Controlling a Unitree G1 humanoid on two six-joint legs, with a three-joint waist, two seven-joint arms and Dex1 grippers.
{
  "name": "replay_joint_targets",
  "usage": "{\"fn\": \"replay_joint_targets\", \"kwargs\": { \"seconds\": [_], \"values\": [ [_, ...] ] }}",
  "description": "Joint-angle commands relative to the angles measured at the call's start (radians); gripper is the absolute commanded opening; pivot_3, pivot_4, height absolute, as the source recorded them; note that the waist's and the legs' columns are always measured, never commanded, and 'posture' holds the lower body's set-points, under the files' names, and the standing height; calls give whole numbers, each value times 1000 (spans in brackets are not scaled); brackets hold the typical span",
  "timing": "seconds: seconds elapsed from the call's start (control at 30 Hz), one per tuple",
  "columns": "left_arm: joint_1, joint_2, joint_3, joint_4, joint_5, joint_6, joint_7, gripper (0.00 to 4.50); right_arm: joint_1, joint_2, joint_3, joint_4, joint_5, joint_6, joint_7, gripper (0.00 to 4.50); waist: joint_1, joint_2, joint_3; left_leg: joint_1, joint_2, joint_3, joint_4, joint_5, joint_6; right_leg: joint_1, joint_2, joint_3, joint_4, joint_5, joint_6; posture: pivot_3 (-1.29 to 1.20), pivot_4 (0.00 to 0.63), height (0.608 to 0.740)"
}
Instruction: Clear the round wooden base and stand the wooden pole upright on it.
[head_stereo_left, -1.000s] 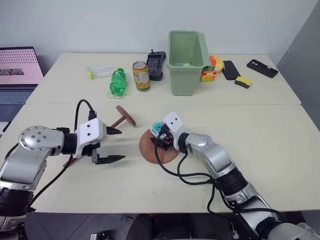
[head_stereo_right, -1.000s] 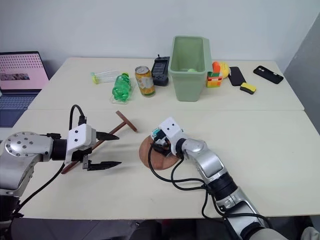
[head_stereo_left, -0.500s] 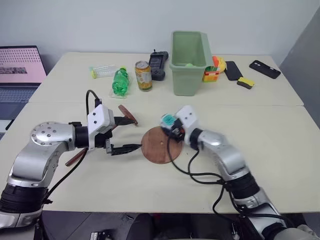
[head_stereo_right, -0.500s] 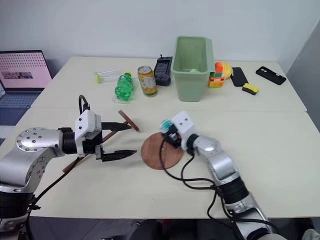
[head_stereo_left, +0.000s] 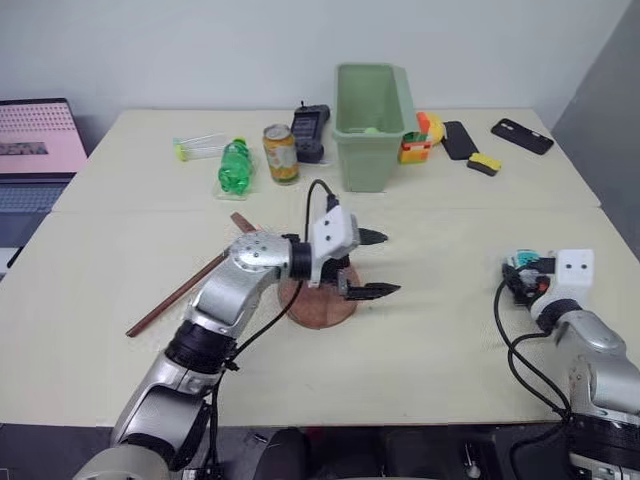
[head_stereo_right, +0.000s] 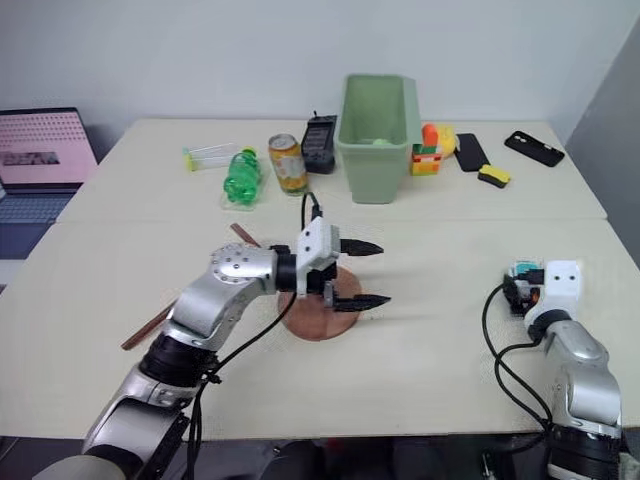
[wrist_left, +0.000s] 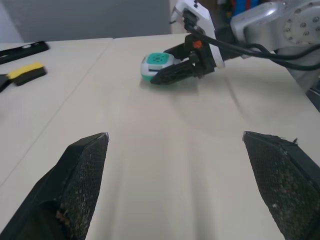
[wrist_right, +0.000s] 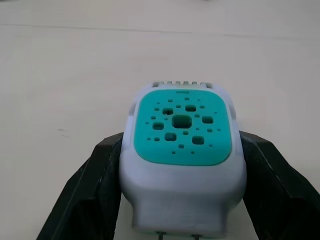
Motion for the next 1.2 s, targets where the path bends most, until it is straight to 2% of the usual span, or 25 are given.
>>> {"fn": "replay_joint_targets", "kwargs": {
  "seconds": [0.03,0.1,0.23,0.4,0.5,0.6,0.67,0.8,0.87,0.97,1.07,1.2],
  "values": [
    [-50,-35,-28,51,48,-79,-17,4500,-14,21,-42,-29,51,-3,-31,2835,-1,1,0,0,1,0,0,0,0,0,1,0,0,0,0,0,150,740],
    [-54,-48,-29,66,53,-87,-24,4500,-12,24,-47,-33,60,1,-43,3550,-1,2,-1,0,2,0,0,0,0,0,3,-1,0,0,0,0,150,740],
    [-45,-61,-15,58,44,-77,-27,4500,3,20,-51,-55,63,-4,-66,4424,3,3,-2,-1,3,0,0,0,0,0,3,0,-1,0,0,0,150,740],
    [-24,-53,0,25,39,-61,-17,4500,46,9,-66,-117,41,-26,-109,4424,13,3,-2,-2,3,-1,0,0,0,0,2,0,-1,0,0,0,150,740],
    [-19,-32,39,-9,23,-21,6,4500,84,-31,-48,-207,41,-59,-59,4424,20,3,-2,-2,3,-1,1,0,0,0,1,0,-1,0,0,0,150,740],
    [-13,51,91,-70,52,6,31,4500,123,-102,1,-328,79,-84,68,4424,18,4,-2,-1,3,-2,0,0,0,0,1,0,-1,0,0,0,150,740],
    [-14,131,160,-138,13,102,34,4500,131,-147,24,-400,150,-71,163,4424,10,4,-2,0,3,-2,0,0,0,0,3,0,-1,0,0,0,150,740],
    [14,335,259,-257,-24,276,13,4500,100,-236,93,-480,251,-41,313,4424,2,4,-1,-1,5,-5,0,0,0,1,5,-2,-1,0,0,0,150,740],
    [59,478,321,-259,-36,339,-32,4500,60,-289,174,-515,314,-4,410,4424,1,4,-1,-1,5,-6,0,0,0,1,5,-3,-2,0,0,0,150,740],
    [99,594,361,-219,-26,335,-66,4500,16,-334,249,-534,367,33,485,4424,1,3,-1,0,5,-6,0,0,0,2,5,-3,-2,0,0,0,150,740],
    [130,722,373,-97,13,306,-112,4500,-56,-353,329,-542,421,83,532,4424,8,2,0,-1,5,-8,0,0,0,2,4,-5,-2,0,0,0,150,740],
    [119,768,334,36,55,278,-123,4500,-113,-330,402,-533,459,147,525,4424,21,2,1,-2,4,-8,0,0,0,2,3,-5,-3,0,0,0,150,740]
  ]
}}
